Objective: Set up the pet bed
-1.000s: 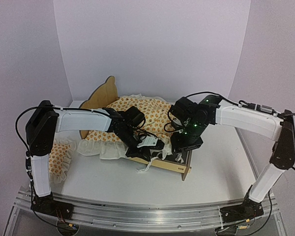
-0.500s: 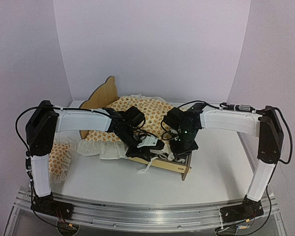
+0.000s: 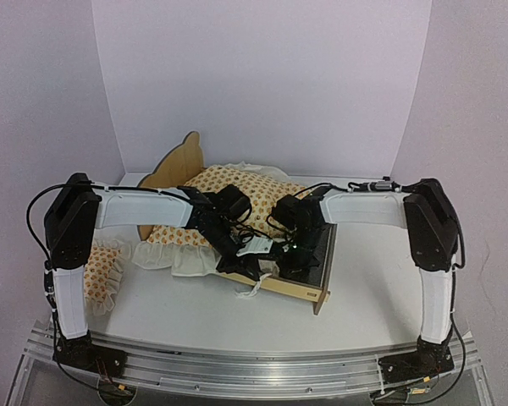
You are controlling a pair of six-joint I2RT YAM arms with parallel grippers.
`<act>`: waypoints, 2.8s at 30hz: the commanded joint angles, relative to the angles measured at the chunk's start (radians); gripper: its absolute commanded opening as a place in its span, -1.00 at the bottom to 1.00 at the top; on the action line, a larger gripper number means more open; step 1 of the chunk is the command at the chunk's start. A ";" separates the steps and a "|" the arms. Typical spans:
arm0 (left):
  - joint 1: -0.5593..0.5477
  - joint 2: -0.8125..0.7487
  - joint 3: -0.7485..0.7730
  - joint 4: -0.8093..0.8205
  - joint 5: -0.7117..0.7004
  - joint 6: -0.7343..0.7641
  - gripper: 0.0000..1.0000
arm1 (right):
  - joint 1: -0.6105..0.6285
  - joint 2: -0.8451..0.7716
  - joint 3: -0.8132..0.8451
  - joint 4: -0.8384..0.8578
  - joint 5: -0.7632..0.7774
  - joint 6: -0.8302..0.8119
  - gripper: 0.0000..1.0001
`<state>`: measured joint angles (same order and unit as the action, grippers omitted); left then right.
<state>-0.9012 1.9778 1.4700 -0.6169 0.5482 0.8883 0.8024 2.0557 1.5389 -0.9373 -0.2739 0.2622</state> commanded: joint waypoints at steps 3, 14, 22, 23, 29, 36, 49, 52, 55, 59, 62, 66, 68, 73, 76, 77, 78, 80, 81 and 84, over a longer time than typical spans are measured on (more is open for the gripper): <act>0.000 0.018 0.009 0.101 -0.037 -0.076 -1.00 | 0.030 0.217 -0.022 -0.101 -0.164 -0.128 -0.97; -0.001 0.026 0.011 0.088 -0.052 -0.064 -1.00 | 0.026 0.039 0.115 -0.145 -0.028 -0.027 -0.20; 0.001 0.027 0.006 0.100 -0.064 -0.065 -1.00 | 0.026 -0.078 0.165 -0.286 -0.047 -0.039 0.16; 0.001 0.027 0.007 0.103 -0.065 -0.066 -1.00 | 0.026 -0.078 0.157 -0.315 -0.043 -0.046 0.22; 0.002 0.027 0.008 0.108 -0.071 -0.069 -1.00 | 0.027 -0.129 0.163 -0.322 -0.035 -0.053 0.35; 0.004 0.029 0.001 0.122 -0.084 -0.078 -1.00 | 0.024 -0.251 0.233 -0.300 0.031 -0.045 0.35; 0.022 0.049 0.031 0.138 -0.070 -0.190 -1.00 | -0.006 -0.447 0.021 -0.193 0.287 0.089 0.18; 0.025 0.077 0.067 0.180 -0.082 -0.275 -1.00 | 0.029 -0.629 -0.187 0.136 0.262 0.178 0.01; 0.029 0.105 0.108 0.211 -0.095 -0.333 -1.00 | 0.115 -0.750 -0.384 0.412 0.309 0.214 -0.09; 0.033 0.127 0.140 0.209 -0.091 -0.339 -1.00 | 0.259 -0.803 -0.700 0.893 0.423 0.172 -0.08; 0.037 0.132 0.144 0.211 -0.094 -0.339 -1.00 | 0.303 -0.749 -0.841 1.130 0.535 0.178 0.02; 0.042 0.135 0.145 0.210 -0.093 -0.339 -1.00 | 0.304 -0.599 -0.901 1.276 0.629 0.164 0.10; 0.042 0.138 0.146 0.216 -0.095 -0.340 -1.00 | 0.304 -0.560 -0.969 1.403 0.699 0.166 0.12; 0.043 0.152 0.168 0.192 -0.052 -0.335 -1.00 | 0.304 -0.414 -1.042 1.651 0.867 0.132 0.26; 0.044 0.162 0.176 0.182 -0.034 -0.343 -1.00 | 0.303 -0.295 -1.002 1.729 0.909 0.111 0.32; 0.044 0.164 0.175 0.179 -0.031 -0.344 -1.00 | 0.302 -0.254 -1.003 1.774 0.943 0.119 0.33; 0.045 0.165 0.173 0.177 -0.026 -0.345 -1.00 | 0.301 -0.215 -1.009 1.823 0.986 0.132 0.35; 0.047 0.164 0.169 0.168 -0.009 -0.345 -1.00 | 0.294 -0.160 -1.028 1.930 1.020 0.110 0.38; 0.049 0.164 0.167 0.162 -0.001 -0.343 -1.00 | 0.289 -0.136 -1.035 1.979 1.032 0.092 0.40; 0.050 0.165 0.165 0.146 0.014 -0.334 -1.00 | 0.254 -0.091 -1.025 2.043 1.018 0.066 0.43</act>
<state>-0.8808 2.1116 1.6173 -0.4599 0.5293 0.6297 1.0962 1.9131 0.5099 0.8778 0.6662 0.3707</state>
